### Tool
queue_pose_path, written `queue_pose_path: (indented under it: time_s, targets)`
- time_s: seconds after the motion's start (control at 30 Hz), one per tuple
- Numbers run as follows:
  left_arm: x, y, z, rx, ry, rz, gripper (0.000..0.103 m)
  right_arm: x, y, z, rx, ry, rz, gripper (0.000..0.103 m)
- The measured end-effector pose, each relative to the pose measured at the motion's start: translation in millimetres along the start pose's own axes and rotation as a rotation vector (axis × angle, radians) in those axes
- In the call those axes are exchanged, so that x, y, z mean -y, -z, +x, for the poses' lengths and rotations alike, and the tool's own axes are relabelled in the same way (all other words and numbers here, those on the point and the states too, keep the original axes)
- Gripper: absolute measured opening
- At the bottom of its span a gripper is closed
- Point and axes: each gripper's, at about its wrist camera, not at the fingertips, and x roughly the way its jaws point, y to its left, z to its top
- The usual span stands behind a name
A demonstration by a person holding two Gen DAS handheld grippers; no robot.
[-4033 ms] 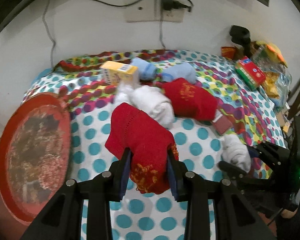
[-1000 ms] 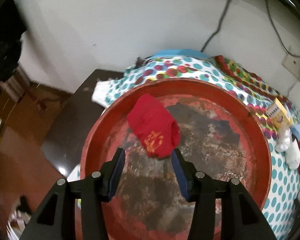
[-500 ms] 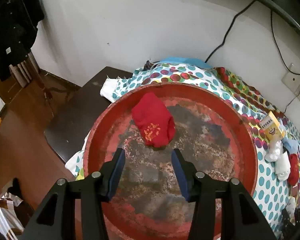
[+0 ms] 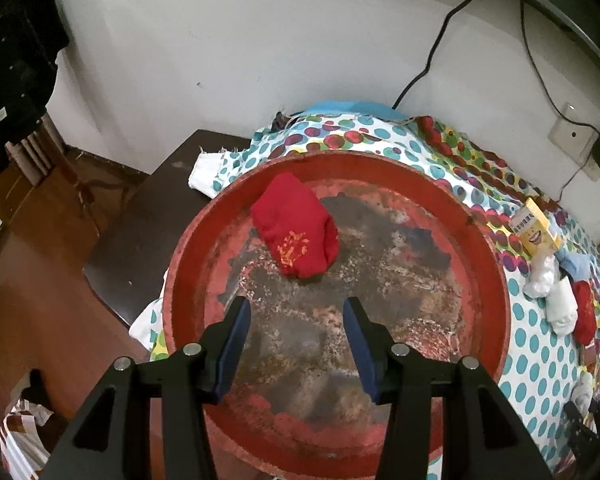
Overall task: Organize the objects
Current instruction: 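Lift the held white sock with the right gripper, then carry the white sock with the right gripper onto the red tray and release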
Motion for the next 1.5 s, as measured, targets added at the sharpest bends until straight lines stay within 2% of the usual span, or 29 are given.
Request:
queue_pose_path:
  time_s: [0.1, 0.23, 0.5, 0.8, 1.03, 1.3, 1.5]
  targets:
    - [-2.2, 1.2, -4.9, -0.004, 0.006, -0.008, 0.049, -4.0, -3.9, -0.5, 0.000, 0.010, -0.001, 0.033]
    - [-5.9, 2.5, -9.1, -0.014, -0.010, -0.013, 0.049, -13.6, -8.1, -9.3, 0.021, 0.005, -0.014, 0.032]
    - [-26.0, 0.5, -17.7, -0.010, -0.021, -0.046, 0.049, -53.2, -32.1, -25.0, 0.069, -0.066, -0.087, 0.032]
    - [-56.2, -1.1, -22.4, -0.014, -0.048, -0.106, 0.049, -124.1, -73.2, -23.0, 0.104, -0.197, -0.216, 0.032]
    - [-75.9, -1.3, -23.0, -0.021, -0.058, -0.142, 0.049, -197.3, -115.0, -27.8, 0.152, -0.269, -0.341, 0.032]
    - [-99.9, 0.6, -25.8, -0.018, -0.083, -0.184, 0.049, -259.4, -151.5, -18.3, 0.130, -0.319, -0.424, 0.032]
    - [-119.1, 2.6, -25.5, -0.023, -0.110, -0.220, 0.049, -287.3, -171.8, -0.1, 0.099, -0.342, -0.441, 0.032]
